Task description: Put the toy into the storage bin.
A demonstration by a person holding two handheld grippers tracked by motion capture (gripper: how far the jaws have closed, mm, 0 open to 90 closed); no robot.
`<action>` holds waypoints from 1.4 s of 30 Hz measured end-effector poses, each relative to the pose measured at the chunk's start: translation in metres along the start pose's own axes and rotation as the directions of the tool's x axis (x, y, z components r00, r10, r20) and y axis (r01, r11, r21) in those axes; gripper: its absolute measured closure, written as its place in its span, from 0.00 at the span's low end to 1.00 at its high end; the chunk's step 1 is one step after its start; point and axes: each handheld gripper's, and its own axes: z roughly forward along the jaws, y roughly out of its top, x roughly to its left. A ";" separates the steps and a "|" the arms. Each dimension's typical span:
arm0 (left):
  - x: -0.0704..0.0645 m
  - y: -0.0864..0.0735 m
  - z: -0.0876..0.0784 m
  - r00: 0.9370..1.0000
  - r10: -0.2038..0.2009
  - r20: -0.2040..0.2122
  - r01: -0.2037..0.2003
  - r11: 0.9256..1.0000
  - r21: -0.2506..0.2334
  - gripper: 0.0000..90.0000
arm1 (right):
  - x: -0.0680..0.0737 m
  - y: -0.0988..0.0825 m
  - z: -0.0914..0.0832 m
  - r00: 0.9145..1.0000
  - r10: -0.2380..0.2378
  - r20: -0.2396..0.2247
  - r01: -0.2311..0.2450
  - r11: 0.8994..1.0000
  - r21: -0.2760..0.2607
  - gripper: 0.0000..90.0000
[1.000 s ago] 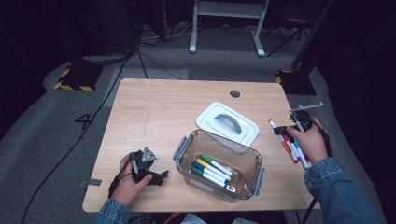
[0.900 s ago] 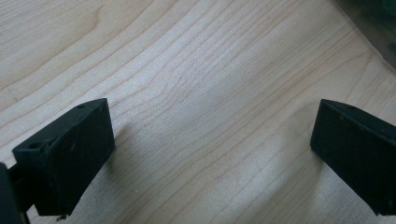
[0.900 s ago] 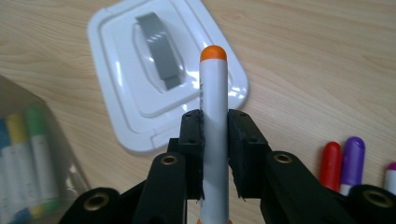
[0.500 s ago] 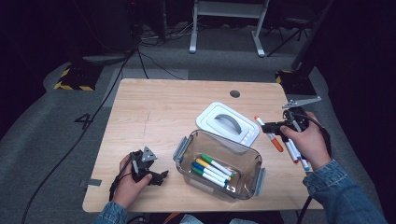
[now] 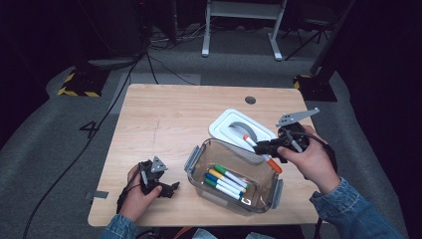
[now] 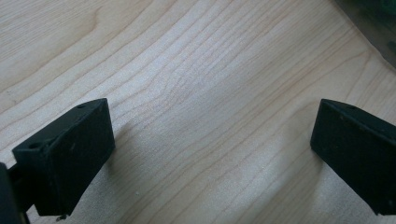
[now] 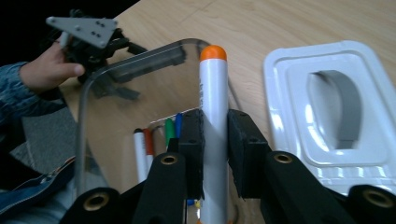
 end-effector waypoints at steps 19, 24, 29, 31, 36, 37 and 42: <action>0.000 0.000 0.000 1.000 0.000 0.000 0.000 1.000 0.000 0.00 | 0.054 -0.003 0.078 0.981 -0.127 -0.149 0.151 0.976 0.160 0.85; 0.000 0.000 0.000 1.000 0.000 0.000 0.000 1.000 0.000 0.00 | 0.060 -0.009 0.099 0.975 -0.133 -0.177 0.169 0.963 0.208 0.85; 0.000 0.000 0.000 1.000 0.004 -0.002 -0.004 1.000 0.002 0.00 | 0.063 -0.011 0.115 0.972 -0.130 -0.194 0.178 0.952 0.251 0.85; 0.000 0.000 0.000 1.000 0.002 -0.002 -0.002 1.000 0.001 0.00 | 0.063 -0.013 0.122 0.972 -0.129 -0.198 0.181 0.946 0.269 0.85; 0.000 0.000 0.000 1.000 0.000 0.000 0.000 1.000 0.000 0.00 | 0.061 -0.017 0.136 0.969 -0.108 -0.221 0.175 0.934 0.312 0.85; 0.000 0.000 0.000 1.000 0.000 0.000 0.000 1.000 0.000 0.00 | 0.061 -0.018 0.139 0.969 -0.103 -0.225 0.174 0.931 0.322 0.85; 0.000 0.000 0.000 1.000 0.000 0.000 0.000 1.000 0.000 0.00 | 0.062 -0.024 0.149 0.967 -0.095 -0.237 0.177 0.918 0.355 0.85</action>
